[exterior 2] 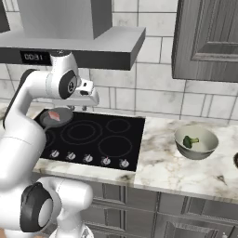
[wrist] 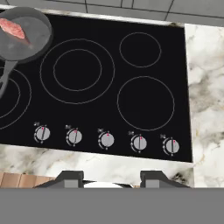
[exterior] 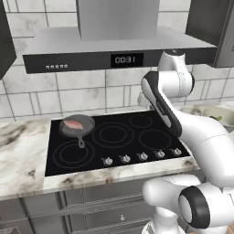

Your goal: Place the steak on the plate and place the broccoli on the same plate.

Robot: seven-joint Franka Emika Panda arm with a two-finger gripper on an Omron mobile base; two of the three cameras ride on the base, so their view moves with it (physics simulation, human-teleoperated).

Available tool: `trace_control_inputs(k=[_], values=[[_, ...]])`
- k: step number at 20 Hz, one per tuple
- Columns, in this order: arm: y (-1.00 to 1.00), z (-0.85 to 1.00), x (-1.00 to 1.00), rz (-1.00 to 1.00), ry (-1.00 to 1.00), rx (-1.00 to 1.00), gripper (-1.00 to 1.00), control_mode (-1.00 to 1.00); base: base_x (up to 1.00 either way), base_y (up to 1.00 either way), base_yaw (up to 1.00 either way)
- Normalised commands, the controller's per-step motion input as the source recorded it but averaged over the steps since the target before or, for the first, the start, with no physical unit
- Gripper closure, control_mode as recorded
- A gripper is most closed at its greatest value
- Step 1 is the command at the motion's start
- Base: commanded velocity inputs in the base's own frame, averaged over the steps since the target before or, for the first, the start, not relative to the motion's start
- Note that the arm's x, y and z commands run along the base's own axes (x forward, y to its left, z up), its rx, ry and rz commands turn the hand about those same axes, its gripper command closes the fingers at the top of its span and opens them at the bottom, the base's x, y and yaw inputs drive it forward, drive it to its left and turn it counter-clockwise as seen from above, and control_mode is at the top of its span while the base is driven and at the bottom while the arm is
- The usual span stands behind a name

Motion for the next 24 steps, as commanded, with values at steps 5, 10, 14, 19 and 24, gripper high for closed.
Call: trace_control_inputs(k=[5, 10, 14, 19, 24], values=[[0.0, 0.0, 0.0, 0.0, 0.0, 0.0, -1.0, -1.0, 0.0, 0.0, 0.0], [0.0, 0.0, 0.01, 0.0, 0.0, 0.0, -1.0, -1.0, 0.0, 0.0, 0.0], [0.27, -0.27, 0.0, 0.12, 0.0, 0.0, -1.0, -1.0, 0.0, 0.0, 0.0], [0.98, -0.79, 0.28, 0.26, 0.04, 0.0, -1.0, -1.0, 0.0, 0.0, 0.0], [0.89, -0.71, 0.47, 0.31, 0.05, 0.0, -1.0, -1.0, 0.0, 0.0, 0.0]])
